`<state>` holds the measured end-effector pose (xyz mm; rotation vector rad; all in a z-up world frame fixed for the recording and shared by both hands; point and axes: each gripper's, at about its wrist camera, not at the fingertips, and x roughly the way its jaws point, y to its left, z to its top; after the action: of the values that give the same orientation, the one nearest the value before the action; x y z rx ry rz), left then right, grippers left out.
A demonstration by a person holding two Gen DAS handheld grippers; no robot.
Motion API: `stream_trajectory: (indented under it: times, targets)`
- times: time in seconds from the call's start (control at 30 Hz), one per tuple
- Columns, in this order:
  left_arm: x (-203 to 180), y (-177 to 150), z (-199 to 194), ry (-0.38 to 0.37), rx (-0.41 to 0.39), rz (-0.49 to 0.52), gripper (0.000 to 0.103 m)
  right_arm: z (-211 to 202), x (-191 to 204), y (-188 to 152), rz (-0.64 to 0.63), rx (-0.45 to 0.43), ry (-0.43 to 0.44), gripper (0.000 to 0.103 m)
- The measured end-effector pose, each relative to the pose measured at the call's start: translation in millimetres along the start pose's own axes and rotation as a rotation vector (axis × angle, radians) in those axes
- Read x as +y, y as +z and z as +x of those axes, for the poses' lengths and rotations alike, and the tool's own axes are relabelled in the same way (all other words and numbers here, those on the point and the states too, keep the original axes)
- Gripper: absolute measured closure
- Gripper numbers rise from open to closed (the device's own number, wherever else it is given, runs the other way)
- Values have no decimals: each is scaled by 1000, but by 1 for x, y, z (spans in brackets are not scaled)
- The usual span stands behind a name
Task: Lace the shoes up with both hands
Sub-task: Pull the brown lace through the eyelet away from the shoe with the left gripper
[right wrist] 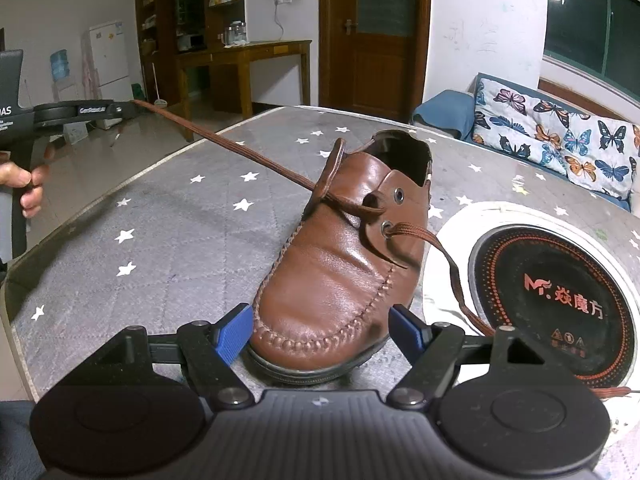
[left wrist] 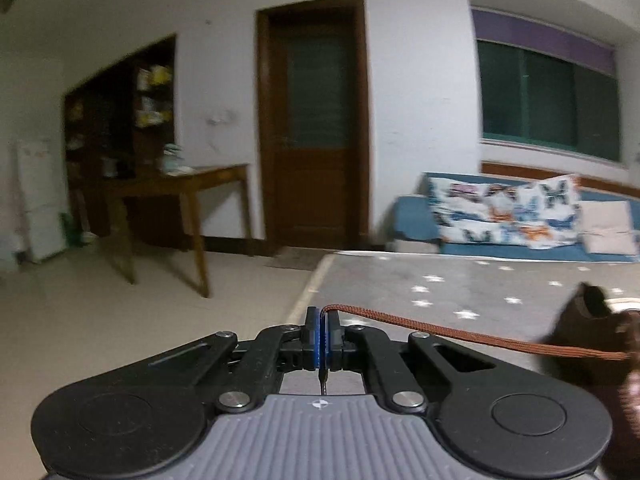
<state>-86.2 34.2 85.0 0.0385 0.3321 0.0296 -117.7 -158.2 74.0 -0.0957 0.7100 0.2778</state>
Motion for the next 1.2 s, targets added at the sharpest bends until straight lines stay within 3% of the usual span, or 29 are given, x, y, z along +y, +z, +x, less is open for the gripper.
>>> stream_trajectory:
  times: [0.27, 0.47, 1.0, 1.2]
  targets:
    - [13, 3, -3, 141, -43, 19, 100, 2, 3, -1, 1, -1, -7, 27]
    - [5, -3, 3, 205, -17, 59, 101, 2, 2, -2, 15, -5, -7, 27]
    - [23, -5, 8, 200, 34, -5, 100, 0, 6, 1, 19, -47, -21, 27]
    - [43, -3, 12, 164, 60, -176, 100, 3, 9, 8, 7, -61, -21, 27]
